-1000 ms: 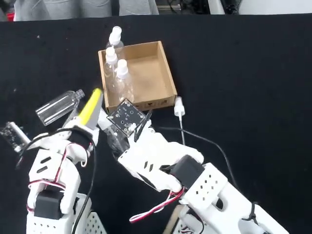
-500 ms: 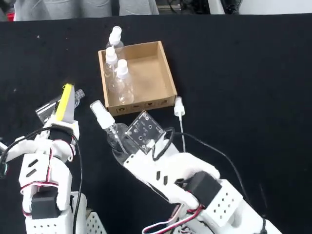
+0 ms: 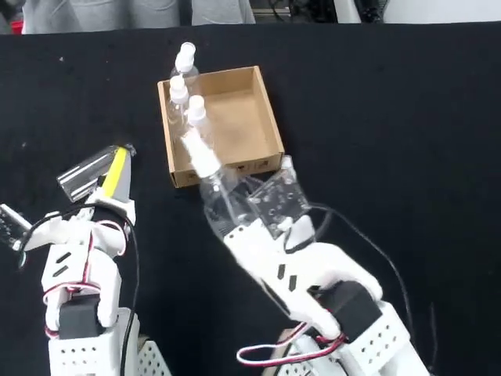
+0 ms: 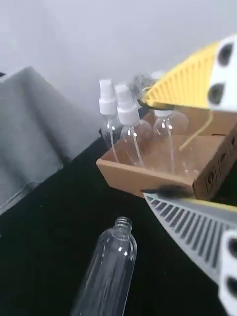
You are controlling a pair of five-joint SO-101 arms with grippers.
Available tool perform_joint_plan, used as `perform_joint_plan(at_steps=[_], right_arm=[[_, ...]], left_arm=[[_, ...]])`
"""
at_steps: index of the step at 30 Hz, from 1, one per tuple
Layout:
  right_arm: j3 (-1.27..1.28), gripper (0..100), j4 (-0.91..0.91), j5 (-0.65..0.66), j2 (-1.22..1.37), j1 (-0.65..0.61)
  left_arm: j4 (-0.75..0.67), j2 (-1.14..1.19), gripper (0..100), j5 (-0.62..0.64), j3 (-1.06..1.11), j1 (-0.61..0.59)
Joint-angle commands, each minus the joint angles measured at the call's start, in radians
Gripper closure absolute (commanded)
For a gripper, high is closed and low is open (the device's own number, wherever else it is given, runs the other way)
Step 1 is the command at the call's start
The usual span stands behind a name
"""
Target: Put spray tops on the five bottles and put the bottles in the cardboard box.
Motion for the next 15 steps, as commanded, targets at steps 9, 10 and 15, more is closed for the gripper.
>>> perform_joint_plan(at_steps=[9, 10, 15], right_arm=[[-0.004, 89.9, -0.091, 0.005, -0.038, -0.029], [-0.004, 89.9, -0.091, 0.005, -0.039, -0.052], [-0.001, 89.9, -0.087, 0.005, -0.035, -0.133]], left_arm=[[-0.107, -0.009, 75, -0.011, 0.031, 0.035], [-0.138, -0.009, 75, -0.012, 0.047, 0.048], [-0.269, -0.009, 75, -0.015, 0.085, 0.091]])
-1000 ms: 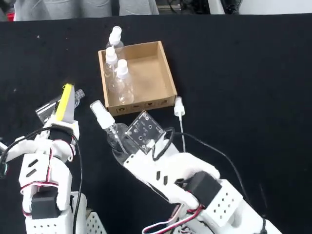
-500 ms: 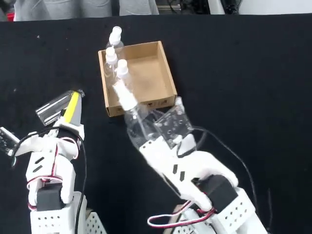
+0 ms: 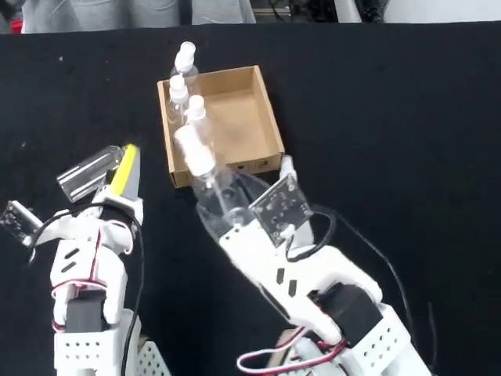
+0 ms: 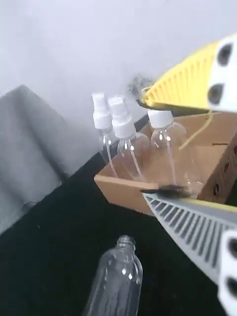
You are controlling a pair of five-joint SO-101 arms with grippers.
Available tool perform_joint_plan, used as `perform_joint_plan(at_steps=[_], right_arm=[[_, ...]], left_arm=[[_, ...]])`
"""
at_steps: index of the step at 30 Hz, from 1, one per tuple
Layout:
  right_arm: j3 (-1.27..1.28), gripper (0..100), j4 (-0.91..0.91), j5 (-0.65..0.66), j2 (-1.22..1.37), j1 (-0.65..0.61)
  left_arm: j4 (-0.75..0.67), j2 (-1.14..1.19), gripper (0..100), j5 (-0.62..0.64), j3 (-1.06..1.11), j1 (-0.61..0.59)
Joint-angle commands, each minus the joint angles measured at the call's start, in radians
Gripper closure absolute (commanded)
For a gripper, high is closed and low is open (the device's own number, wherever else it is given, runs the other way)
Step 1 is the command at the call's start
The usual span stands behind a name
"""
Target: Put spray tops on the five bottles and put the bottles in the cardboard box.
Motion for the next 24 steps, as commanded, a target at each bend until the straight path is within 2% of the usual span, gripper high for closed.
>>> perform_joint_plan(at_steps=[1, 6, 10, 17, 24], right_arm=[[-0.001, 89.9, -0.029, 0.008, -0.027, -0.072], [0.044, 89.9, -0.031, 0.014, -0.030, -0.138], [0.051, 89.9, -0.029, 0.014, -0.024, -0.141], [0.053, 89.9, -0.023, 0.014, -0.021, -0.140], [0.071, 89.9, -0.023, 0.014, -0.021, -0.140]], left_arm=[[-0.080, -0.009, 75, -0.017, -0.013, 0.039], [-0.083, -0.009, 75, -0.104, -0.019, 0.110], [-0.081, -0.011, 75, -0.158, -0.024, 0.162], [-0.078, -0.009, 76, -0.190, -0.074, 0.171], [-0.078, -0.011, 76, -0.215, -0.082, 0.232]])
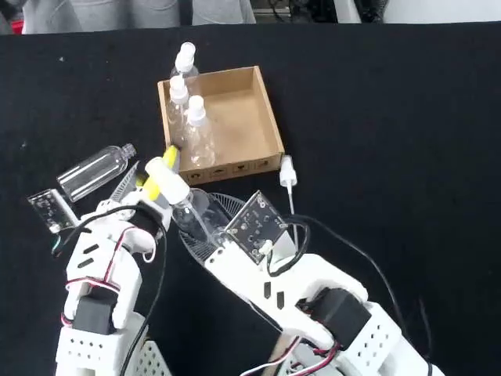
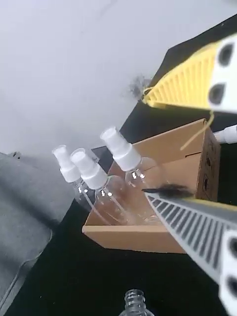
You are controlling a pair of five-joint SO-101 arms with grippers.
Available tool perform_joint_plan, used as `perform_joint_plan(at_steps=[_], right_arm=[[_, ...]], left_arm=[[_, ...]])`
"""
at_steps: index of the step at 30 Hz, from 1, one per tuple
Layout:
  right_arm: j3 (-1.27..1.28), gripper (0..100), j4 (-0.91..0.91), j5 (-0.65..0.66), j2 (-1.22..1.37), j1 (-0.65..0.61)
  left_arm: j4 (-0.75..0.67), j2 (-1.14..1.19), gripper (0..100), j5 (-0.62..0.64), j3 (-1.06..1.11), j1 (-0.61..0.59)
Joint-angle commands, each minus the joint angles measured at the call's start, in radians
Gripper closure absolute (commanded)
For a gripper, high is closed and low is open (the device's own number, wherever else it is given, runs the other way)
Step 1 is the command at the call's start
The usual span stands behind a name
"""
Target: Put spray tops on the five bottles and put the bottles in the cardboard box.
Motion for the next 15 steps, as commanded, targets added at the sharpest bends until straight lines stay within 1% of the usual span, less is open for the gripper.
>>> perform_joint_plan(at_steps=[1, 6, 9, 13, 15], right_arm=[[0.007, 89.9, -0.023, 0.008, -0.015, -0.018], [0.008, 89.9, -0.023, 0.008, -0.015, -0.015], [0.008, 89.9, -0.023, 0.008, -0.015, 0.017], [0.008, 89.9, -0.023, 0.008, -0.015, 0.041], [0.008, 89.9, -0.023, 0.008, -0.015, 0.041]], left_arm=[[-0.017, -0.009, 76, -0.006, -0.081, 0.041], [0.124, -0.011, 76, -0.008, -0.185, 0.044], [0.190, -0.011, 76, -0.006, -0.236, 0.045], [0.213, -0.011, 76, -0.006, -0.245, 0.047], [0.216, -0.011, 75, -0.008, -0.245, 0.079]])
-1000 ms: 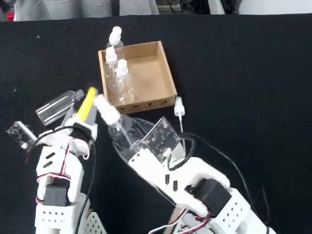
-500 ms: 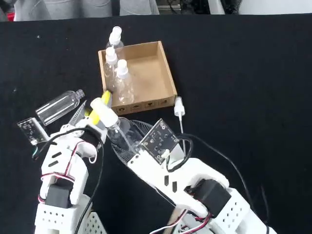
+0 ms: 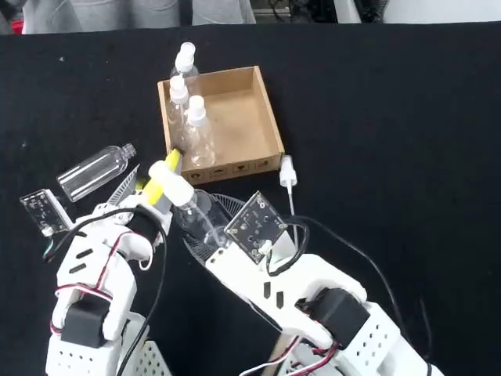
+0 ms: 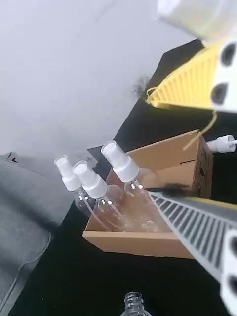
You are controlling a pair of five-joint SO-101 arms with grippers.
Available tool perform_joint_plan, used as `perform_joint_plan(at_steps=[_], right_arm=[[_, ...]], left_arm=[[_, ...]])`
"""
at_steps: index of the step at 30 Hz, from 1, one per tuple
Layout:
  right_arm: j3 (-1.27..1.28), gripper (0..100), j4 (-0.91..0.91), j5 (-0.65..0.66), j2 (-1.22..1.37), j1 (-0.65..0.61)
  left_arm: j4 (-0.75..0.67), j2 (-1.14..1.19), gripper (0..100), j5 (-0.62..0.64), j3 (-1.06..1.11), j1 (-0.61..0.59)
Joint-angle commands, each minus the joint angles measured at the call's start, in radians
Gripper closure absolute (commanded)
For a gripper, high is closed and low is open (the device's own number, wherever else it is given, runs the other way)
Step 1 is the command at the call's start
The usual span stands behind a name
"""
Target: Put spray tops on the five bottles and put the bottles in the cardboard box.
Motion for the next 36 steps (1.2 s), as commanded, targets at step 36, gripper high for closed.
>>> perform_joint_plan(at_steps=[36], right_arm=[[-0.010, 90.0, 0.014, -0.002, -0.013, 0.069]], left_arm=[[0.055, -0.009, 75, -0.015, -0.048, -0.283]])
